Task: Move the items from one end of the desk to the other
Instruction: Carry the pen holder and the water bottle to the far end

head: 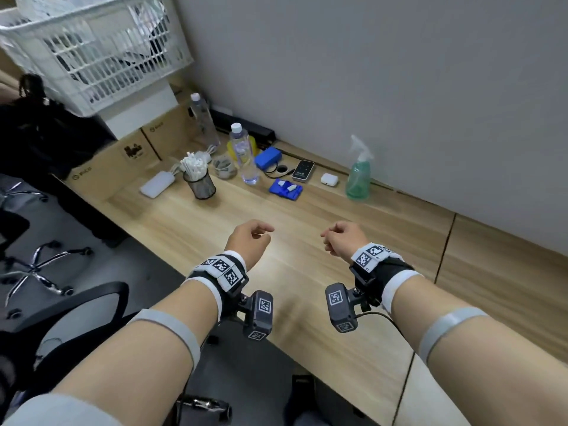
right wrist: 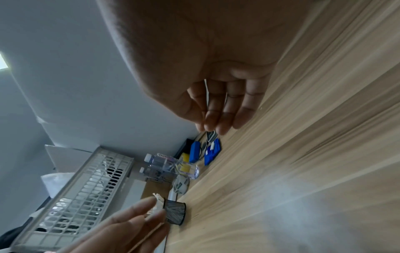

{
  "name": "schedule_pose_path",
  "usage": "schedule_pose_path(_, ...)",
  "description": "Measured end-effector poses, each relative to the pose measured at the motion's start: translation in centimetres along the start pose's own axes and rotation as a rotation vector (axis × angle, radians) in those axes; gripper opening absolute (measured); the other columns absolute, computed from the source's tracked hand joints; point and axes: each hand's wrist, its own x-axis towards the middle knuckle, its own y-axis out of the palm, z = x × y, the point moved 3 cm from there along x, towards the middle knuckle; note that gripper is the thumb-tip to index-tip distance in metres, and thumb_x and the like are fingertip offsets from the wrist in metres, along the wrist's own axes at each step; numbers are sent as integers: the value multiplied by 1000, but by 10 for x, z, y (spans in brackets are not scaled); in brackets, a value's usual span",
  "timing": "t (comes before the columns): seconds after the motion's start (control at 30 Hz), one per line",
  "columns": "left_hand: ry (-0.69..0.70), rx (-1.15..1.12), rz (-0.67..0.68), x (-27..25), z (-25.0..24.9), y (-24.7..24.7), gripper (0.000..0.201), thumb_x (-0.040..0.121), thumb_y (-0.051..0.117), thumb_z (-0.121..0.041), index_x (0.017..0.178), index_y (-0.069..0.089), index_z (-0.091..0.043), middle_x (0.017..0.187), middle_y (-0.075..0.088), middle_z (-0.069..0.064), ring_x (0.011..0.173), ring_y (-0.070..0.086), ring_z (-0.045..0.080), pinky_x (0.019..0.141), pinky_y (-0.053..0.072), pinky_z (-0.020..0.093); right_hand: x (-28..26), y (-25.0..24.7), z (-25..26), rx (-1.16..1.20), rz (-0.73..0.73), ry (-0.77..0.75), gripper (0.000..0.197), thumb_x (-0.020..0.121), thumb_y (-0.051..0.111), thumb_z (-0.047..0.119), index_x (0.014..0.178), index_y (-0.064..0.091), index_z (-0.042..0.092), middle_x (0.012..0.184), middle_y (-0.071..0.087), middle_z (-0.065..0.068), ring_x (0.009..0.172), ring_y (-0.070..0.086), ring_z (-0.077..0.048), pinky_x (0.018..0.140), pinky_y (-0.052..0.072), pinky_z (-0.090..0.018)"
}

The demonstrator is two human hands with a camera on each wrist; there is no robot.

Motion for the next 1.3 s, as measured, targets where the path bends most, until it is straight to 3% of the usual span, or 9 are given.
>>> schedule_pose_path(0.13, -88, 20, 6, 57, 28, -26, 20, 86, 64, -15, 91, 68, -34, 108, 68, 0, 103, 65, 18, 94, 53, 36, 53, 50, 18, -49, 66, 37, 23, 89, 52, 9, 70, 63, 16, 73, 65, -5, 59, 62, -17, 68, 52, -34)
schedule_pose_path(0.23, -152, 10, -10, 93, 44, -52, 23, 86, 66, -17, 107, 66, -25, 114, 65, 1, 108, 63, 19, 90, 51, 33, 79, 82, 33, -80, 85, 53, 13, 88, 55, 15, 79, 64, 15, 73, 66, -2, 61, 66, -16, 75, 58, -38)
schedule_pose_path(0.4, -196, -10, -86, 162, 65, -99, 60, 79, 76, -18, 132, 47, -16, 125, 55, 9, 106, 58, 22, 91, 52, 38, 117, 131, 63, -124, 131, 93, 6, 78, 62, 18, 81, 61, 23, 71, 69, -3, 83, 75, -28, 83, 61, -45)
schedule_pose_path(0.6, -276, 31, -296, 252, 102, -152, 92, 70, 86, -23, 143, 32, -14, 144, 34, 16, 123, 51, 35, 108, 42, 41, 176, 187, 101, -143, 108, 105, 53, 74, 77, 27, 118, 49, 18, 87, 61, 0, 85, 63, -23, 88, 57, -45)
schedule_pose_path(0.77, -279, 79, -246, 324, 137, -175, 125, 61, 92, -27, 156, 12, -12, 156, 24, 19, 142, 32, 35, 117, 30, 42, 224, 220, 136, -111, -24, 51, 80, 70, 85, 29, 135, 40, 18, 127, 52, -8, 113, 56, -23, 97, 51, -40)
schedule_pose_path(0.93, -227, 25, -118, 365, 162, -171, 105, 57, 95, -24, 139, 31, -7, 137, 50, 14, 124, 54, 30, 99, 42, 31, 269, 253, 161, -96, -130, -1, 95, 65, 89, 32, 143, 37, 21, 141, 51, -7, 126, 51, -24, 108, 43, -39)
schedule_pose_path(1.03, -158, 17, -40, 380, 173, -166, 103, 46, 93, -41, 132, 43, -14, 129, 58, 5, 118, 58, 21, 101, 46, 29, 291, 265, 164, -81, -173, 6, 99, 58, 86, 39, 142, 39, 18, 139, 54, -8, 127, 52, -26, 109, 42, -41)
schedule_pose_path(1.17, -87, 9, 32, 392, 177, -162, 94, 46, 90, -39, 126, 45, -19, 126, 59, 2, 113, 61, 17, 101, 50, 34, 308, 270, 164, -13, -236, 16, 66, 69, 86, 20, 126, 52, 15, 113, 63, -2, 108, 63, -26, 95, 47, -33)
schedule_pose_path(1.3, -28, -53, 87, 389, 163, -156, 78, 55, 91, -22, 116, 43, -20, 117, 61, -4, 101, 61, 11, 85, 47, 18, 301, 261, 160, 30, -317, 8, 56, 69, 86, 18, 118, 57, 21, 103, 65, 5, 98, 65, -21, 89, 49, -30)
